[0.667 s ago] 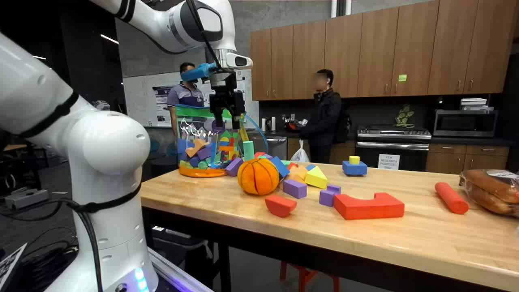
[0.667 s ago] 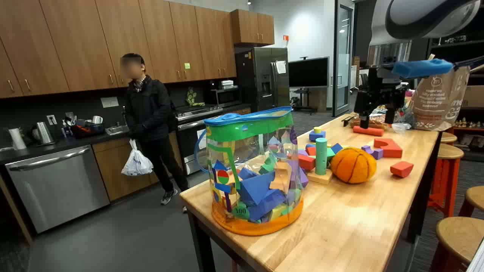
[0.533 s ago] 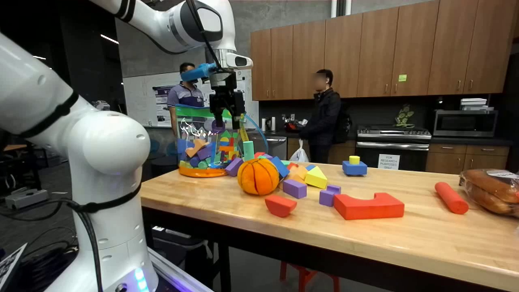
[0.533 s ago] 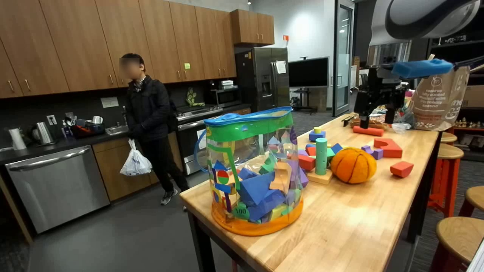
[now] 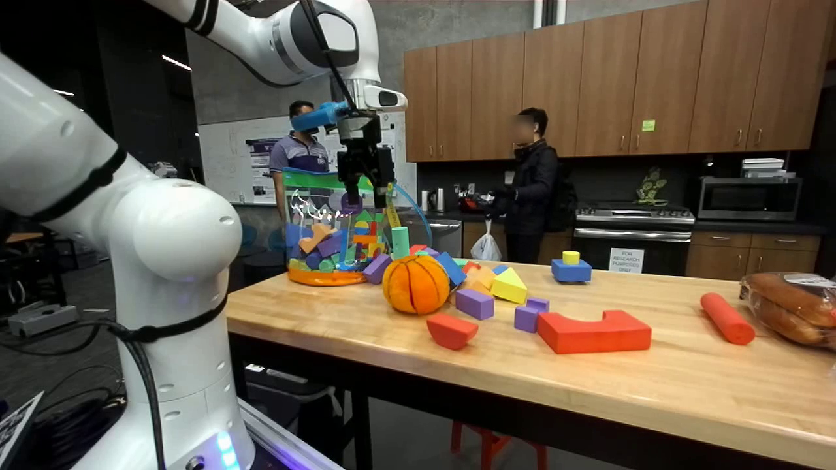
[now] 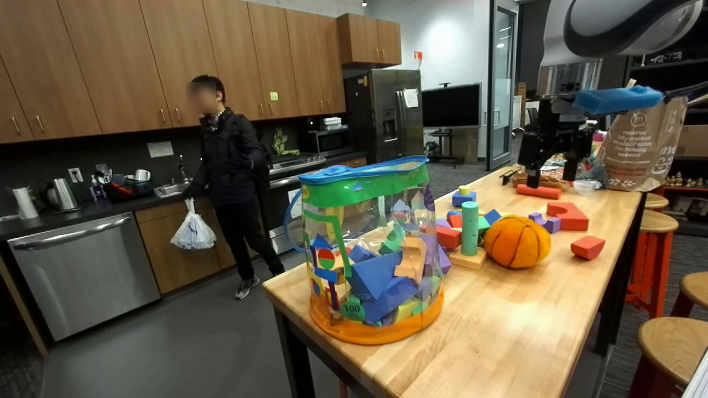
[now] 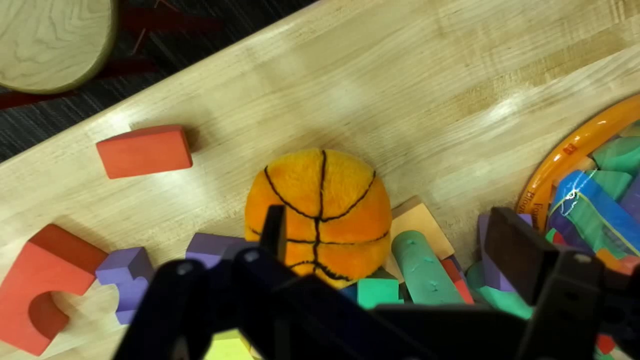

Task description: Remove the blocks from the basket

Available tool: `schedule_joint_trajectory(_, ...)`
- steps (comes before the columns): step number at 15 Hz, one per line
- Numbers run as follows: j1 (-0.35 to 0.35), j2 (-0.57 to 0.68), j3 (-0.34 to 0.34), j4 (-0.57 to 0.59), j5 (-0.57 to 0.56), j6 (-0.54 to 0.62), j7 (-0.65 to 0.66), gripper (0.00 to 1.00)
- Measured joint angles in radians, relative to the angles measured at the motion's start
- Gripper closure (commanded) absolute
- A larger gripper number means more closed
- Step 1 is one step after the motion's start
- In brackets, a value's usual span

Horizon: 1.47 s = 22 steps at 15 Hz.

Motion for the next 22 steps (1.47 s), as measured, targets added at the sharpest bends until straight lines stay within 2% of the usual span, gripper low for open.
schedule_joint_trajectory(16,0.000,0.000,0.002,0.000,-0.004,0.000,-0.001,0.00)
schedule_joint_trajectory(22,-0.026,-0.034,0.061,0.007,-0.149,-0.058,0.024,0.00)
